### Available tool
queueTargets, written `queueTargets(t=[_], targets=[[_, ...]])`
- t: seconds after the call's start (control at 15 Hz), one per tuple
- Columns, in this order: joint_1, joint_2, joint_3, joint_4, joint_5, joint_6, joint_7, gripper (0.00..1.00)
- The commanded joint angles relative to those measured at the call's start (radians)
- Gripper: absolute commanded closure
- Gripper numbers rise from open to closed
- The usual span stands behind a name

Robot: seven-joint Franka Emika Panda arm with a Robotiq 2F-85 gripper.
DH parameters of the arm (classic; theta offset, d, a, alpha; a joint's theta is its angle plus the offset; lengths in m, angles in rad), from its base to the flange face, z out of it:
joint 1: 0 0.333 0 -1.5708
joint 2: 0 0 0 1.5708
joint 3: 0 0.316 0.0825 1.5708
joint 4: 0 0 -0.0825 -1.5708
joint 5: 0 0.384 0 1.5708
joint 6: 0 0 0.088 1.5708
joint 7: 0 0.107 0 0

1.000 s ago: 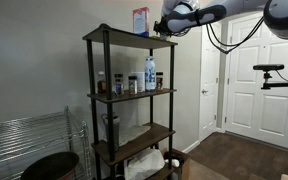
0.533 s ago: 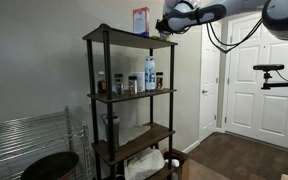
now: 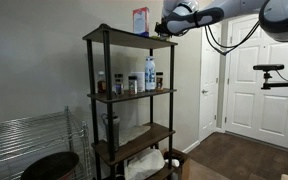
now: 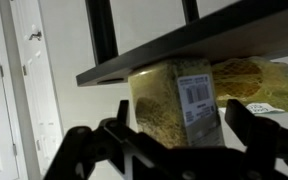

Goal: Move the bottle from the first top shelf to the second top shelf

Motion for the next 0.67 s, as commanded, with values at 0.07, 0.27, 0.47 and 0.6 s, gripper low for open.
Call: queueTargets(t=[0.07,0.27,0.47,0.6], targets=[[0.009,0.031,-0.006,0.036,-0.019,-0.003,0.029,0.41],[0.008,0.031,-0.007,0.038,-0.018,-0.001,0.031,0.43],[0.006,0.019,-0.006,0.026,-0.016,0.004,0.035,0.43],[0.001,-0.008,-0.004,0.001,-0.014,0.023,0.044,0.43]])
